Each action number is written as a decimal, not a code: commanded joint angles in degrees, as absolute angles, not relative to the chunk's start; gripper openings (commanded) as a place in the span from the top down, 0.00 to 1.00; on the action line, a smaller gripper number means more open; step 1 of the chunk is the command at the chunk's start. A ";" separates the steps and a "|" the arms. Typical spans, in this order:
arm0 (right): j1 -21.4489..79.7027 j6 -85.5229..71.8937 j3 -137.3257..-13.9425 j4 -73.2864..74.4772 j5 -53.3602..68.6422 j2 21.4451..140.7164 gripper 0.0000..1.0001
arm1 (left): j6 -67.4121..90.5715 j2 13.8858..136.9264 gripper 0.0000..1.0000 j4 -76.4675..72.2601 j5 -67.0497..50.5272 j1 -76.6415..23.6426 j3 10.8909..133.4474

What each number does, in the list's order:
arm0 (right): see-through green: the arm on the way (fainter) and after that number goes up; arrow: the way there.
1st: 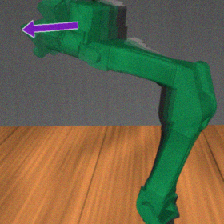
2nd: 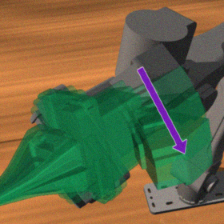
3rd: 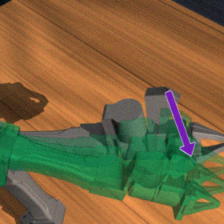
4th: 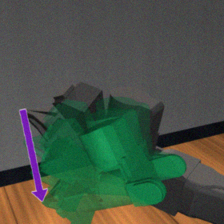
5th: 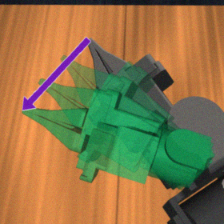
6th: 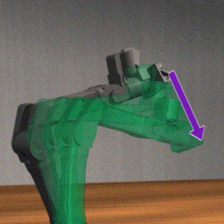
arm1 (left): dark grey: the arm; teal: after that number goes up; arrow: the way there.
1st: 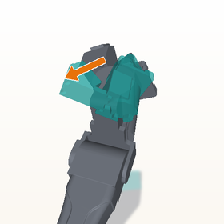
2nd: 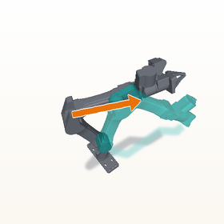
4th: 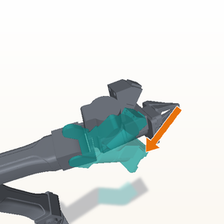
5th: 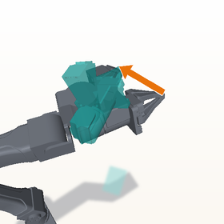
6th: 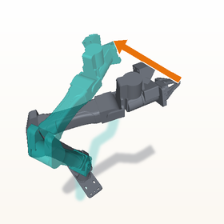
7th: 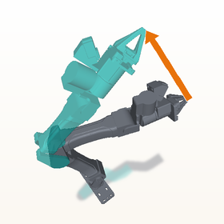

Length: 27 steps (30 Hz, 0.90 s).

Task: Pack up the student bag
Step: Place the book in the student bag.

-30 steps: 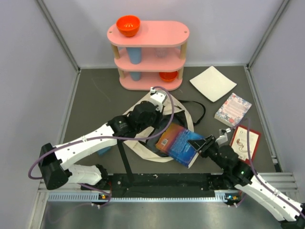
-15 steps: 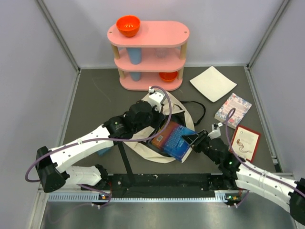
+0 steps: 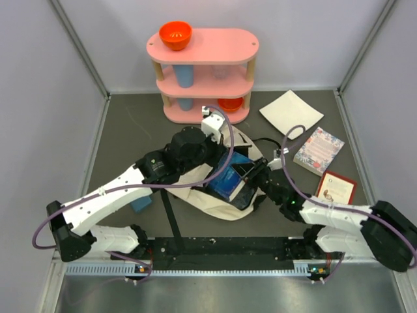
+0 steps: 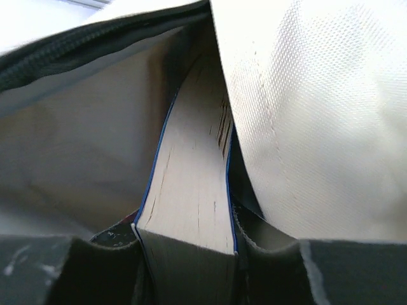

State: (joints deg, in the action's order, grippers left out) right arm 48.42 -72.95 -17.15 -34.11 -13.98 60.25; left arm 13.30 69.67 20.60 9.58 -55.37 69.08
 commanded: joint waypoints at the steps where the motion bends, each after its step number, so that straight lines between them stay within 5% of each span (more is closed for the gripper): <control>1: 49.04 -74.71 -26.88 -55.71 -17.92 68.53 1.00 | 12.30 70.75 1.00 17.84 7.73 -55.37 77.41; 6: 46.42 -75.24 -35.65 -59.94 -13.55 79.61 1.00 | 9.76 71.89 1.00 23.36 9.59 -52.66 80.24; 11: 45.00 -73.66 -46.57 -52.82 -4.34 91.48 1.00 | 9.14 69.88 1.00 23.65 -4.61 -45.02 79.28; 27: 47.20 -69.79 -60.28 -54.77 -7.13 114.77 0.95 | 7.56 72.25 1.00 25.84 -12.39 -37.97 79.19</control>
State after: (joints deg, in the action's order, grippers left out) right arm 46.61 -70.48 -53.71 -47.03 -8.01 113.38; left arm 8.12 73.58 31.51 -8.51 -38.81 77.03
